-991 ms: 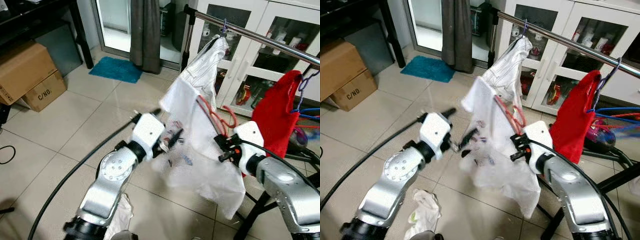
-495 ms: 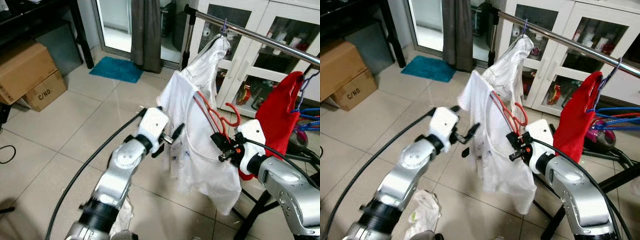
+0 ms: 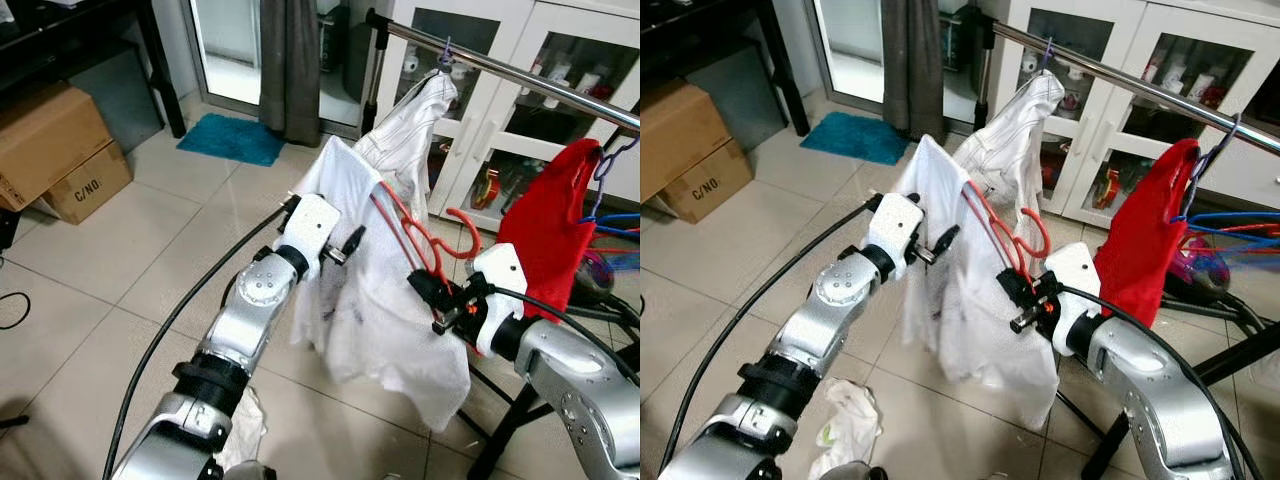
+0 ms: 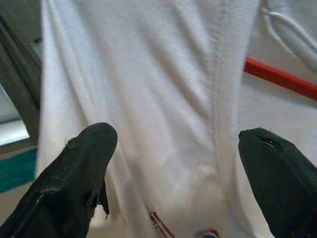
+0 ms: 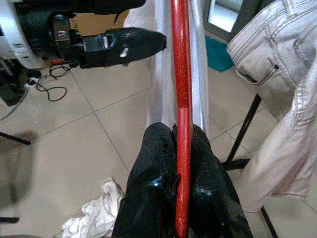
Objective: Hang hanger
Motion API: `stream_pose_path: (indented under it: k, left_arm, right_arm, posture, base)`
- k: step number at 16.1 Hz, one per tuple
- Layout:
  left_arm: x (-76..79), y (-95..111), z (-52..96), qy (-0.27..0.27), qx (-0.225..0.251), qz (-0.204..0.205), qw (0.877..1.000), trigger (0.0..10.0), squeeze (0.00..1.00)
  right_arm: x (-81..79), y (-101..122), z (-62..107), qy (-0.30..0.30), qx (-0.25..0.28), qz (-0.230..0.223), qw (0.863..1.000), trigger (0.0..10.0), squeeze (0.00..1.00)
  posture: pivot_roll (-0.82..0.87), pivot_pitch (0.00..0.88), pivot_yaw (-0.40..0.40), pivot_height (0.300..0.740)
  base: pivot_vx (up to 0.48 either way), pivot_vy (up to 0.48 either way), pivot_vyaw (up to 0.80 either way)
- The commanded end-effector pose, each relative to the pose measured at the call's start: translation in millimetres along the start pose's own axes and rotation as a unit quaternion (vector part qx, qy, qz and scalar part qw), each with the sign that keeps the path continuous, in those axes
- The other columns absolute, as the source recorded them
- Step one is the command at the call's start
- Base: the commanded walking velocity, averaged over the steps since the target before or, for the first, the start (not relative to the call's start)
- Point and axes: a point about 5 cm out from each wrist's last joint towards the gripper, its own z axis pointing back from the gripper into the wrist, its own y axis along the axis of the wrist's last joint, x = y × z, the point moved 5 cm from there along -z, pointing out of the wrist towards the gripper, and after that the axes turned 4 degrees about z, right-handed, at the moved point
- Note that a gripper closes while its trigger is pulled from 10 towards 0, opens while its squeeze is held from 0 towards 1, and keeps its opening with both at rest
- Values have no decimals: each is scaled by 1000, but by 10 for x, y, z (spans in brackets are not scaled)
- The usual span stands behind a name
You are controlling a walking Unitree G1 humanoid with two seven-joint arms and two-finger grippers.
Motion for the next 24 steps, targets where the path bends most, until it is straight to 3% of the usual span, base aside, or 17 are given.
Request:
stream_pose_path:
  k: [1,2,3,7,10,24]
  left_arm:
    - [-7,34,-19,1,7,1,1000,9725,0]
    - [-18,36,-21,4,8,2,1000,5176,0]
    - [-49,44,-32,12,11,3,1000,0,0]
    - [-39,66,-60,8,21,-2,1000,0,0]
    - [79,116,-69,-17,37,-5,999,0,0]
    - [39,165,-97,-16,51,-2,999,0,0]
  right_arm:
    - [-13,129,35,4,26,12,1000,10000,0]
    - [-15,127,38,4,25,12,1000,10000,0]
    - [-11,118,41,4,24,13,1000,10000,0]
    - [11,97,44,0,18,14,1000,10000,0]
    - [35,81,32,-4,13,16,1000,10000,0]
    - [33,74,29,0,10,22,1000,10000,0]
  posture:
    - [-37,74,-9,740]
    - [-37,74,-9,740]
    - [-36,72,-10,740]
    - [-36,71,-12,740]
    - [-35,68,-14,740]
    - [-38,51,-21,740]
  base:
    - [0,0,0]
    - [0,0,0]
    - [0,0,0]
    - [0,0,0]
    - [0,0,0]
    - [0,0,0]
